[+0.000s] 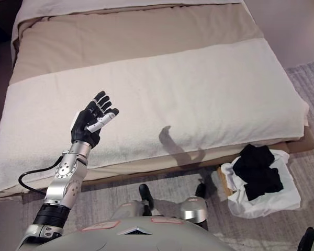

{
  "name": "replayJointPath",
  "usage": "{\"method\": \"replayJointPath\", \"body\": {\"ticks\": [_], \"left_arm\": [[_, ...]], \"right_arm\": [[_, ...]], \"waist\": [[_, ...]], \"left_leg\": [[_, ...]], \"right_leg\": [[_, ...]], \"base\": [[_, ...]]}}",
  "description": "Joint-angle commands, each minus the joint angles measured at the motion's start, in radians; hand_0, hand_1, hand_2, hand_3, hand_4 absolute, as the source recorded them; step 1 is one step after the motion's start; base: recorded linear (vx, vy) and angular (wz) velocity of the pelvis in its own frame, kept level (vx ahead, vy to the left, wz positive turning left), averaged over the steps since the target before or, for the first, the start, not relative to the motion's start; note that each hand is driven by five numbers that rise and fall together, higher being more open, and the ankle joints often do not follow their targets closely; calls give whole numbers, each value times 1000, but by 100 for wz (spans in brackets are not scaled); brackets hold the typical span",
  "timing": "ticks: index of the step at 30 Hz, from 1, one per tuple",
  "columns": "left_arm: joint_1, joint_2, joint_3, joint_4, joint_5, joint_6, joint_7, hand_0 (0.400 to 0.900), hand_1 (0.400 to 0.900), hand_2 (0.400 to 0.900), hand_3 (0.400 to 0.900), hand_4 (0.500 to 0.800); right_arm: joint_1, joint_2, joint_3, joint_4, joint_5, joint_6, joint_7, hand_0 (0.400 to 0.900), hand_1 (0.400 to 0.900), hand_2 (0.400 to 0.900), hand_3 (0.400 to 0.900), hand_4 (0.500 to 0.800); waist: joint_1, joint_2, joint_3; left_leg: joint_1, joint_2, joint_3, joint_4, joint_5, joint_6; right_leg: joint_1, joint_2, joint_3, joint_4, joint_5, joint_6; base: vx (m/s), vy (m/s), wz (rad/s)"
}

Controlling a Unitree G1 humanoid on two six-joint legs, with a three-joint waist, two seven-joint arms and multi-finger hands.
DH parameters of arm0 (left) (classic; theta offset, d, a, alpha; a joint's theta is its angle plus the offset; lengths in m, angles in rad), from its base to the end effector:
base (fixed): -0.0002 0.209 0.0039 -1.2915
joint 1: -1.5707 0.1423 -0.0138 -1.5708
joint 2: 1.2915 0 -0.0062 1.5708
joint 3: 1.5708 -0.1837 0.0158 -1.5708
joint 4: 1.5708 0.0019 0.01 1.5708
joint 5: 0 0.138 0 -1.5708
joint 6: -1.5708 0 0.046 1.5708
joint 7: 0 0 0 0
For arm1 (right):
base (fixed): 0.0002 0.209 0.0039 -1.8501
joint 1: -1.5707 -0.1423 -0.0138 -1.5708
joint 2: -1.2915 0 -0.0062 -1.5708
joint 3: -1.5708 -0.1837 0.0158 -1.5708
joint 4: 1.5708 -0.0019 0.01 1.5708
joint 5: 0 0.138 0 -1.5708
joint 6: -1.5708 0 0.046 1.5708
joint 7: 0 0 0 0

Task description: Put the clothes on the bed into the basket.

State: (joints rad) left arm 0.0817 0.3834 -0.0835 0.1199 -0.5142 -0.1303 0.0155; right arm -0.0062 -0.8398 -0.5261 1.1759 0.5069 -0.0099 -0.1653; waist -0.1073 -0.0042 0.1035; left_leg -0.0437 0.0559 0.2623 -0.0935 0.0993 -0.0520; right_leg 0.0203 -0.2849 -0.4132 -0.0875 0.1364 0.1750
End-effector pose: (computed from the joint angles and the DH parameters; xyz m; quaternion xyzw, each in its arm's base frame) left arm 0.1822 0.2184 0.0230 -0.0633 0.0461 0.0139 0.9968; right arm 0.0719 -0.4378 0.0319 -0.0151 0.2770 -0.5683 0.7747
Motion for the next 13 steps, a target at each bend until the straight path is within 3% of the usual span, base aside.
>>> {"method": "replayJointPath", "body": {"ticks": [1,7,10,13], "left_arm": [[-109,-13,72,-59,5,-78,8,900,900,900,900,800],[-100,-24,92,-57,9,-79,15,900,900,900,900,800],[-97,-41,117,-54,19,-82,28,900,900,900,900,800],[-95,-40,126,-52,30,-81,34,900,900,900,900,800]], "right_arm": [[-53,-74,-15,-29,18,-94,-23,900,900,900,900,800],[-41,-12,2,-199,-36,-110,-57,900,900,900,900,800],[-28,124,45,-493,-131,-128,-88,900,900,900,900,800],[-14,224,68,-654,-186,-127,-97,900,900,900,900,800]], "waist": [[20,5,-21],[17,-2,-23],[16,1,-21],[15,-3,-19]], "left_leg": [[113,91,58,9,-117,-52],[118,90,61,9,-122,-47],[121,89,62,9,-126,-42],[122,90,61,10,-127,-39]], "right_leg": [[29,18,-78,0,6,36],[29,20,-71,0,9,34],[30,21,-66,0,10,30],[31,21,-63,0,10,28]], "base": [[14,17,-4],[4,13,-3],[0,15,-2],[0,0,0]]}}
